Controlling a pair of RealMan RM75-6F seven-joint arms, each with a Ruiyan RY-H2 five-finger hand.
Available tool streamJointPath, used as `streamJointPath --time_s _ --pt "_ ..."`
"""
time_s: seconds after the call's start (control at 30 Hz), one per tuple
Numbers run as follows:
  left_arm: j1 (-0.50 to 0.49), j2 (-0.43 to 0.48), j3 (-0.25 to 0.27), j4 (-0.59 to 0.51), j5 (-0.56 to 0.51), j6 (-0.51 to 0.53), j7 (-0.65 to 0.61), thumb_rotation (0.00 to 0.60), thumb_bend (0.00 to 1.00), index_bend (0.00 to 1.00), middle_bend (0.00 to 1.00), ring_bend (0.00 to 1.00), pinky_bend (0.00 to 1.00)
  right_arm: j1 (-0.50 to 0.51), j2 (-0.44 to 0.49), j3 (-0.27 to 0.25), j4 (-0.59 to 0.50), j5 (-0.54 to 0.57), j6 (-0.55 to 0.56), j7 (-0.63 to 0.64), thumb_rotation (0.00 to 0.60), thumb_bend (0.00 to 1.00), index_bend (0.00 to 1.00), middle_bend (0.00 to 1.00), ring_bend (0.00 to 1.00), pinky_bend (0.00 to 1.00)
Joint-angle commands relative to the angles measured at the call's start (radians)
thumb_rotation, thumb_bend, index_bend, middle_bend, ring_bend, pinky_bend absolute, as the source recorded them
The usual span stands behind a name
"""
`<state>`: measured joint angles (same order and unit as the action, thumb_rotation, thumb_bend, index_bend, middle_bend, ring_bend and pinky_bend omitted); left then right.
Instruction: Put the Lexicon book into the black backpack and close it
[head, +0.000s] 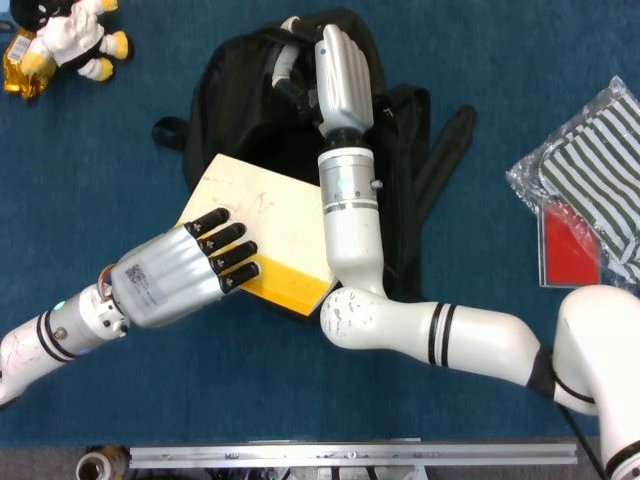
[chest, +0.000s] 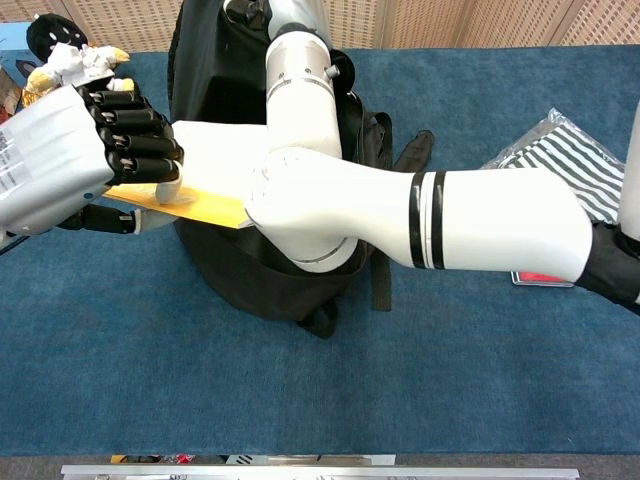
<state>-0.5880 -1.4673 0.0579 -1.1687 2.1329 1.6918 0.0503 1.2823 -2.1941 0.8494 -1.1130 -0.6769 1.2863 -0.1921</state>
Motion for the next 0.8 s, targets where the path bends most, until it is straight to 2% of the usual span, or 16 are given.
streamJointPath --time_s 0.03,0.37,0.8 --pt "-0.005 -0.009 0.002 0.000 0.001 -0.006 0.002 0.600 0.36 0.64 0.61 0.49 0.49 -0.014 0.015 0.011 -0.033 0.020 -0.013 -0.004 0.600 0.88 0.93 0.80 0.79 1.00" --pt "-0.024 -0.045 0.010 -0.003 -0.003 -0.044 0.015 0.600 0.36 0.64 0.61 0.49 0.49 -0.033 0.037 0.018 -0.081 0.041 -0.025 0.005 0.600 0.88 0.93 0.80 0.79 1.00" --pt "-0.033 -0.087 0.015 0.044 -0.053 -0.100 0.004 0.600 0.36 0.64 0.61 0.49 0.49 -0.052 0.067 0.038 -0.153 0.105 -0.036 0.003 0.600 0.87 0.93 0.80 0.79 1.00"
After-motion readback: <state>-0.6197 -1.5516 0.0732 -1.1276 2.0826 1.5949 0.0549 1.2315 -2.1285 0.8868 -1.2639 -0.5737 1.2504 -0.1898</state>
